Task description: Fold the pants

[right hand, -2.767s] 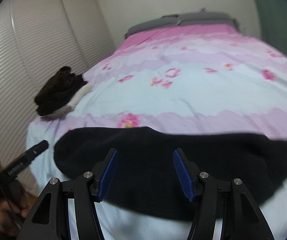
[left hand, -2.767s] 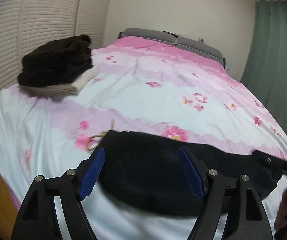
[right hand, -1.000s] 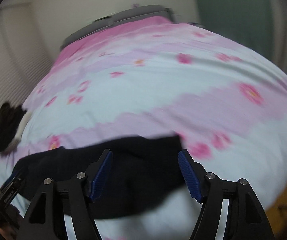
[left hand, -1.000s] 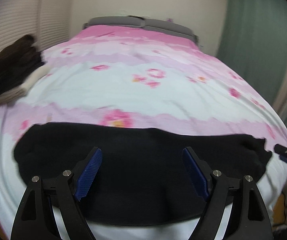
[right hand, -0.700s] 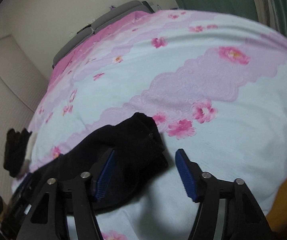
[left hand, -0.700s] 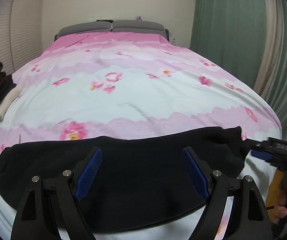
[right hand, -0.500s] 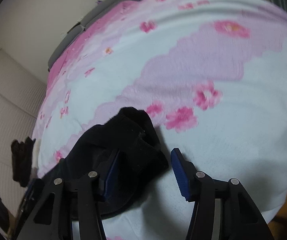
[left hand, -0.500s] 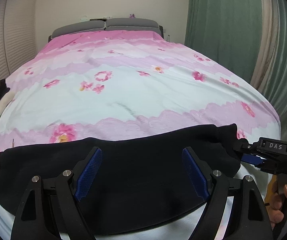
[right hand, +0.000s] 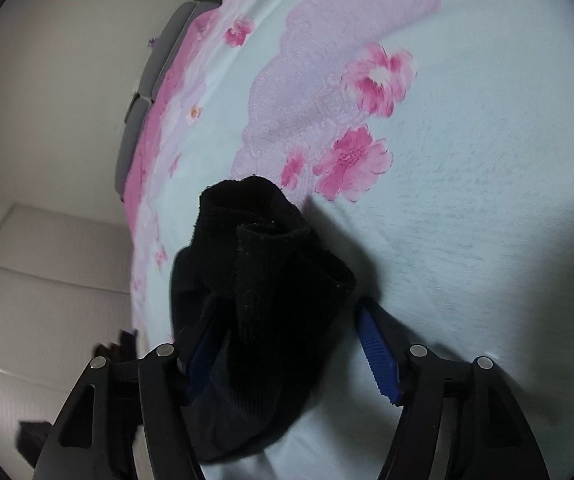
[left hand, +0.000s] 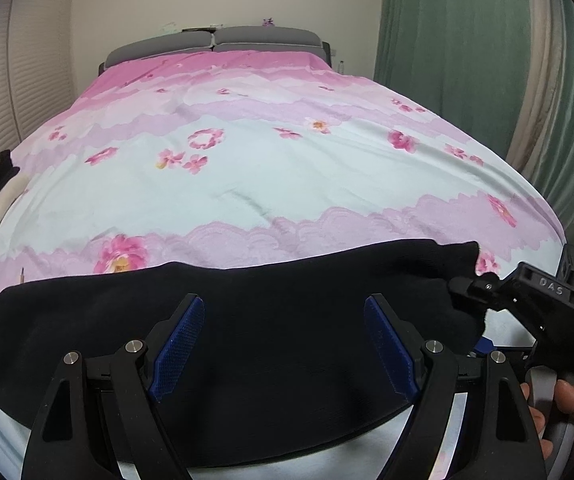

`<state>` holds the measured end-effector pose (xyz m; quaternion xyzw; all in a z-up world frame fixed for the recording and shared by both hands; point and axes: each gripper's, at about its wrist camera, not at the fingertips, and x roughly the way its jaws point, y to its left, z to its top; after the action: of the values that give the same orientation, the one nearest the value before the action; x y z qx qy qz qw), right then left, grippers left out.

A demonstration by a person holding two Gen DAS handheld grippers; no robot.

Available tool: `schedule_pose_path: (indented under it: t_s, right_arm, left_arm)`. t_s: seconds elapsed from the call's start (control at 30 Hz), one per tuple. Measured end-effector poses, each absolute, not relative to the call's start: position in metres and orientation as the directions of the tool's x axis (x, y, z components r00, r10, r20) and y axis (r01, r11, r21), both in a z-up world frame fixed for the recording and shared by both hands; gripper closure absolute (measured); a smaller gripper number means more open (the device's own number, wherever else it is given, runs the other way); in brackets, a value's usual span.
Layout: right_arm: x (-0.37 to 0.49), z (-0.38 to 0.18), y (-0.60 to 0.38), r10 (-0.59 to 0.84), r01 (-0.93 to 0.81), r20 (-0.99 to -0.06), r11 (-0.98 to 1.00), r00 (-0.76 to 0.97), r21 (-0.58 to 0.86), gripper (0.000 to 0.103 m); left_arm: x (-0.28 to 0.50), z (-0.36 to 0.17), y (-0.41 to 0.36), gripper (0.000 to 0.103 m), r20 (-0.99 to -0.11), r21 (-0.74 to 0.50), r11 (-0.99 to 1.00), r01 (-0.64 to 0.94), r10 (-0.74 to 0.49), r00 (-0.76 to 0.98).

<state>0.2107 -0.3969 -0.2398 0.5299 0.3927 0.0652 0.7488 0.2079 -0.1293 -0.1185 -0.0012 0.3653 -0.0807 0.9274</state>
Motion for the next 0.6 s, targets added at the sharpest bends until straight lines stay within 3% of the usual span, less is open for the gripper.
schedule_pose_path:
  t_s: [0.13,0.33,0.47,0.6]
  right_arm:
    - [0.217,-0.245,-0.389,0.578,0.262,-0.431,0.355,0.693,0.897,0.035]
    - [0.231,-0.245,-0.374,0.555,0.251,-0.489,0.451,0.673,0.857,0.033]
    - [0.234,-0.223,-0.365,0.512,0.198,-0.528,0.565,0.677,0.801,0.067]
    - [0.231,-0.192,-0.351,0.441,0.134,-0.55,0.681,0.709,0.719,0.072]
  left_arm:
    - [0.209,-0.118,-0.116,0.021,-0.675,-0.075,0.99,0.12,-0.139,0.724]
    - [0.206,-0.119,-0.102,0.021,-0.675,-0.08,0.993,0.086,-0.117,0.728]
    - [0.2,-0.119,-0.091,0.021,-0.674,-0.078,0.995,0.066,-0.101,0.731]
    - [0.189,-0.116,-0.073,0.021,-0.67,-0.08,0.996,0.037,-0.081,0.738]
